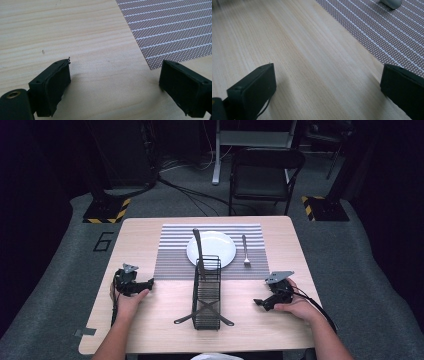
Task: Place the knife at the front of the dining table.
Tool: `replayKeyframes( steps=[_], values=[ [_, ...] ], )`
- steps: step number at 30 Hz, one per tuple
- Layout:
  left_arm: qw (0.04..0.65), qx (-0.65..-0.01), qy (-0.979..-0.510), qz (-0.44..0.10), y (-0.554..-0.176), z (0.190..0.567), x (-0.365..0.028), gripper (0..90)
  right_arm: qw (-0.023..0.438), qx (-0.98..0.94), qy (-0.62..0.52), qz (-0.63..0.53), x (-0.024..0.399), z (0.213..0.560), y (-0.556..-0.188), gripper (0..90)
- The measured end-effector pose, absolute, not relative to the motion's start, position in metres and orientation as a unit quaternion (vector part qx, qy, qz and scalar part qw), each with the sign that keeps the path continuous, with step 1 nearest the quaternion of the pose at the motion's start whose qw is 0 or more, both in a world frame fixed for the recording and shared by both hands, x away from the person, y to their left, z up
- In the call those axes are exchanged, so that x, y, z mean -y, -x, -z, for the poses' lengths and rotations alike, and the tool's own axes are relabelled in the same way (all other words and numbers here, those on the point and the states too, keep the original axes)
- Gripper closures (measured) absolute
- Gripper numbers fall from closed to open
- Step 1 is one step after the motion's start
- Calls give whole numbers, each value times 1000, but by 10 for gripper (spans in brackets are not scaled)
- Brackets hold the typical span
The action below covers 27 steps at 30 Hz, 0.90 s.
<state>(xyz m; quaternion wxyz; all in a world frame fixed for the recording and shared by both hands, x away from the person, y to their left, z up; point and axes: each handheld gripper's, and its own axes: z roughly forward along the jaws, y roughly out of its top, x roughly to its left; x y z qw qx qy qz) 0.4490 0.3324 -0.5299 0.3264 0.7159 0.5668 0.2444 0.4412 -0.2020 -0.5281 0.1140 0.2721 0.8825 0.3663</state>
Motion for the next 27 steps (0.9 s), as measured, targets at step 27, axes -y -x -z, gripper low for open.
replayKeyframes(
  steps=[27],
  values=[
    [332,-562,-717,-244,-445,527,-330,236,114,-882,-272,-367,202,528,-441,0]
  ],
)
